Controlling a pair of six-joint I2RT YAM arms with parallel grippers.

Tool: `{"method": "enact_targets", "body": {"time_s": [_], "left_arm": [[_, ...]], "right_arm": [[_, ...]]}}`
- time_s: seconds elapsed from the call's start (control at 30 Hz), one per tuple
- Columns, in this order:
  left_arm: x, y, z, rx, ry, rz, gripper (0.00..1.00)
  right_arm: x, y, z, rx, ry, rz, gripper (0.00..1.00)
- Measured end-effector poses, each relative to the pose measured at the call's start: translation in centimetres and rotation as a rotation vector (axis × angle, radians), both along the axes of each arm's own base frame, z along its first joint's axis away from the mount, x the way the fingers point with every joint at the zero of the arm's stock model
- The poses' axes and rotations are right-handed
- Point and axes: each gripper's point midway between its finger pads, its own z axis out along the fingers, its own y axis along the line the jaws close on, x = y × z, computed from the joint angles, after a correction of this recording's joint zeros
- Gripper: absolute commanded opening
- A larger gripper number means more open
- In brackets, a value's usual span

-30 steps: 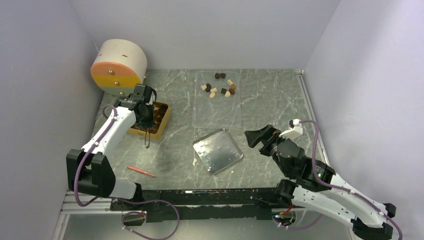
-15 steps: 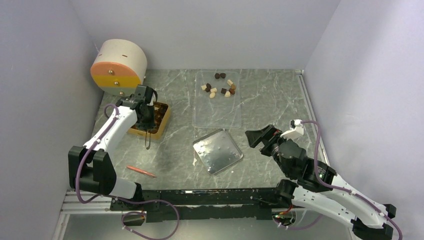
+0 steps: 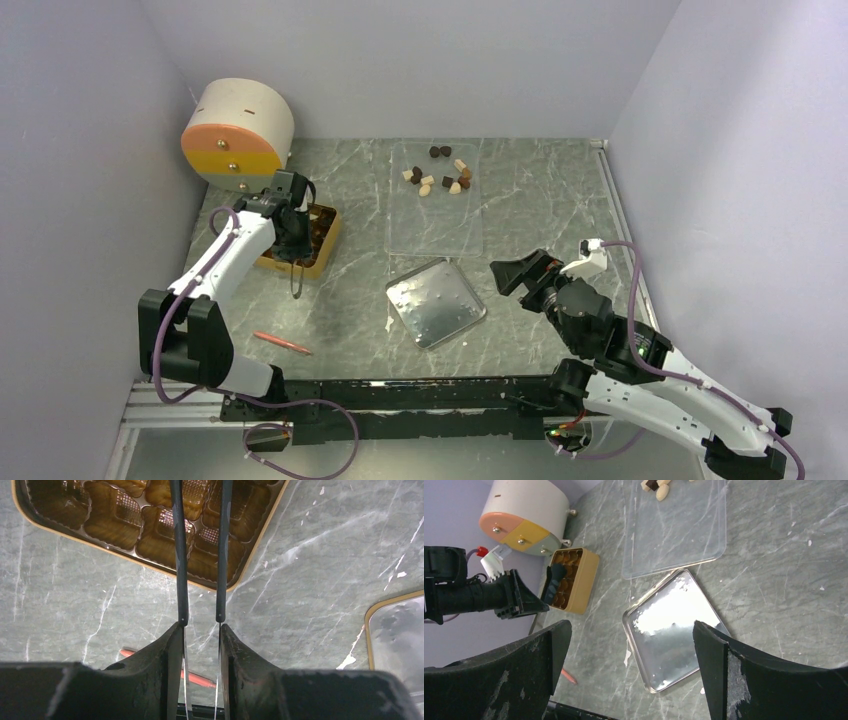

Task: Pack the chocolate
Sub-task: Place the fake chocolate in the packing box.

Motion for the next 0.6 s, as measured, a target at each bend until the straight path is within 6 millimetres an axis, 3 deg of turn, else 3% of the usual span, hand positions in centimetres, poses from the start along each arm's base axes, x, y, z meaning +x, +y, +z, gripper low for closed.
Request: {"method": "enact_targets", "body": {"time_s": [0.3,0.6], "left_arm": [[-0.3,0.1,0.1,0.003,0.013,-0.001,0.38],[0.6,-0.2,1.5,-0.009,-0.021,-0.003,0.37]], "right_arm": [[0.2,0.3,-0.3,-0.015,0.01,0.002,0.97],[0.2,1.0,-0.2,-0.005,0.012,0.023,0.97]]}}
